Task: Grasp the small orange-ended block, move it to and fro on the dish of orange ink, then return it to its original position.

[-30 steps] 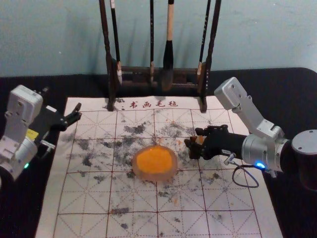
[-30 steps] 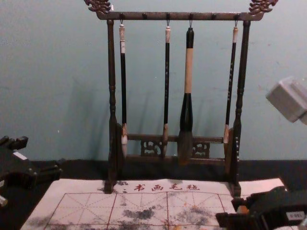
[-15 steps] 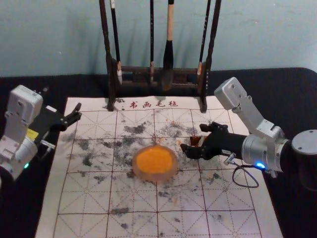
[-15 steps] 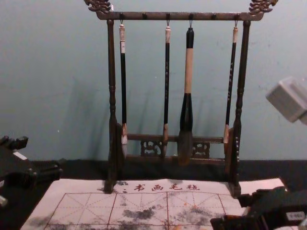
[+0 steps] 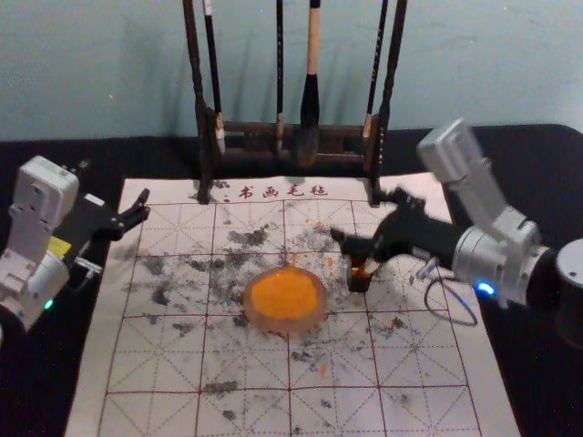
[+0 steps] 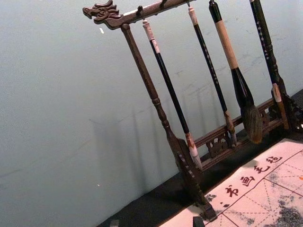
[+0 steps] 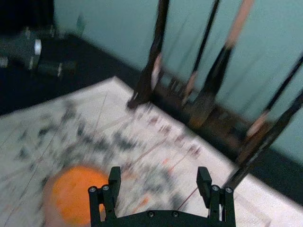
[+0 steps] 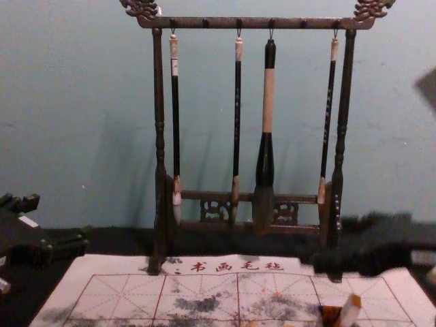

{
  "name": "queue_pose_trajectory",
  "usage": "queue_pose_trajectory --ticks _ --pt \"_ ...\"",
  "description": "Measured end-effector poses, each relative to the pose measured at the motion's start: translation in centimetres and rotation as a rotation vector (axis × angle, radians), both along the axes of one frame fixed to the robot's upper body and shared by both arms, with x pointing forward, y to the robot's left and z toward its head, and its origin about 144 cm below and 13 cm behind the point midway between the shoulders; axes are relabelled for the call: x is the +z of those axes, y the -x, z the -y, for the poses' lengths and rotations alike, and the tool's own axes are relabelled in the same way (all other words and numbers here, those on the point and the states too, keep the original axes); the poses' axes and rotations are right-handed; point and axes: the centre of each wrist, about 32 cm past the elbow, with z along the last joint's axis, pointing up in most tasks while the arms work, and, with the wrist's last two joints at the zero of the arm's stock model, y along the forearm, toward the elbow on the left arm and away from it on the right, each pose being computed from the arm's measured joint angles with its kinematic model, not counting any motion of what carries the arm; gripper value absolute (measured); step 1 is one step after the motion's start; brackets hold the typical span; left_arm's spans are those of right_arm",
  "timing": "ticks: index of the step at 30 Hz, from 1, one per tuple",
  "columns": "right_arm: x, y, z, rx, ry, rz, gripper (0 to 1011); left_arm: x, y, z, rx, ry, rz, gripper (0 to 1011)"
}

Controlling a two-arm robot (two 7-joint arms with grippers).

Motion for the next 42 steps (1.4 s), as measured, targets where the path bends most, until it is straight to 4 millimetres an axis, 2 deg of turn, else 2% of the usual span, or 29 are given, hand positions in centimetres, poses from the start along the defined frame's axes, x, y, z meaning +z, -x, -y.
queue_pose_trajectory --ticks 3,6,7,10,11,16,22,42 --pt "0.0 0.4 0.3 -0.032 -0.026 0.084 1000 0.0 0.0 0.0 0.0 0.0 0.0 1001" --pt "-1.0 1.3 0.9 -0.113 -0.038 0.227 1002 0.0 0.0 0.0 0.0 0.0 0.0 1001" --pt "-1.0 1.3 0.9 -0.113 -0.038 0.227 1002 0.0 0.0 0.0 0.0 0.0 0.0 1001" --pt "-3.3 2.1 1.6 -0.214 -0.035 0.301 1002 0.0 0.0 0.0 0.0 0.0 0.0 1001" --pt "-3.3 2.1 1.6 -0.214 -0.035 0.301 1002 0.0 0.0 0.0 0.0 0.0 0.0 1001" --pt "-7.0 3.0 2.0 -0.33 -0.039 0.304 1000 0.0 0.0 0.0 0.0 0.0 0.0 1001" --pt "-8.9 3.3 2.1 -0.378 -0.042 0.29 1002 0.0 0.0 0.0 0.0 0.0 0.0 1001" --pt "-8.9 3.3 2.1 -0.381 -0.041 0.293 1000 0.0 0.0 0.0 0.0 0.0 0.0 1001"
